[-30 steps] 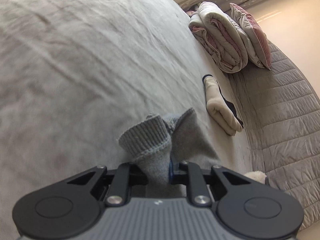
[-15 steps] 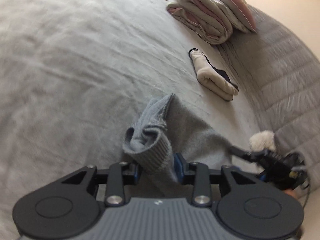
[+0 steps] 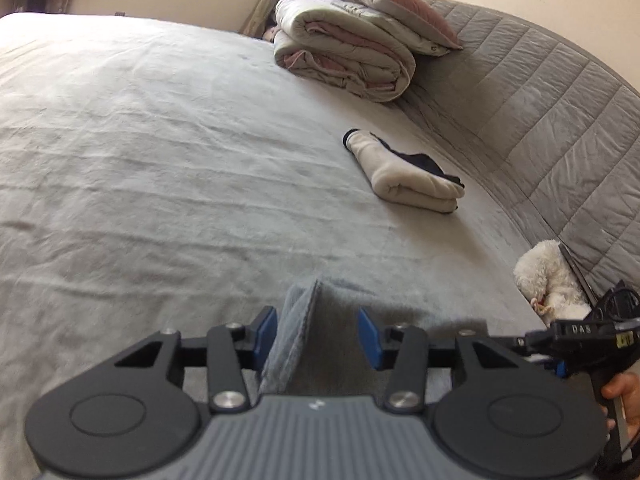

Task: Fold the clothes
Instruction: 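Carry the held sweater with both grippers to the folded cream garment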

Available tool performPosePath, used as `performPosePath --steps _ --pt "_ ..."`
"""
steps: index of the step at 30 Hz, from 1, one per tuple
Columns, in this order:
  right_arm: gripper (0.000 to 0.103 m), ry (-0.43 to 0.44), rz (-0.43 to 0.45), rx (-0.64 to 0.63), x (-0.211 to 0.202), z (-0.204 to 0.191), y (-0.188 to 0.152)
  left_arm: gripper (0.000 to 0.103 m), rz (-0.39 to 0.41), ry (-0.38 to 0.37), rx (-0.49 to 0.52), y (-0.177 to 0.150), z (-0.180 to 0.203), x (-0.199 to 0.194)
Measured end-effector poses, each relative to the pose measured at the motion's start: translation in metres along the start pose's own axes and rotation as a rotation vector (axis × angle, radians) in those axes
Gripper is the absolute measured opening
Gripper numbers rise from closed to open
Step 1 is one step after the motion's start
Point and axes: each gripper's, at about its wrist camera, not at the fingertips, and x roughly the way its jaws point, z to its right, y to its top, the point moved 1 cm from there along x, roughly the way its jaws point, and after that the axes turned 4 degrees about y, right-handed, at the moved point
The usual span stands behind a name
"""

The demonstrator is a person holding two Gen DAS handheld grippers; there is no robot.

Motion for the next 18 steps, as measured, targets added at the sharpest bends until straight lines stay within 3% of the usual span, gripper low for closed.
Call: performPosePath --steps 1,2,3,8,14,18 --pt "0.059 -0.006 -0.003 -0.007 0.001 0.000 -0.001 0.040 0.006 -0.006 0.000 0.001 0.001 0.003" --pt "0.059 -0.012 -0.006 -0.013 0.002 0.000 -0.001 0.015 0.010 -0.016 0.001 0.001 0.003 0.007" --pt "0.059 -0.014 -0.008 -0.015 0.003 0.000 -0.002 0.004 0.021 -0.022 0.006 0.001 0.006 0.008" --pt "0.059 -0.021 0.000 -0.009 0.005 0.001 -0.003 0.004 0.109 -0.029 0.054 0.004 0.018 0.012" --pt "0.059 -0.040 0.015 0.000 0.011 0.008 -0.003 0.005 0.059 0.037 0.091 0.002 0.013 0.047" --pt "0.059 -0.032 0.027 0.025 0.013 0.012 -0.001 0.009 0.049 0.037 0.054 -0.001 0.007 0.063"
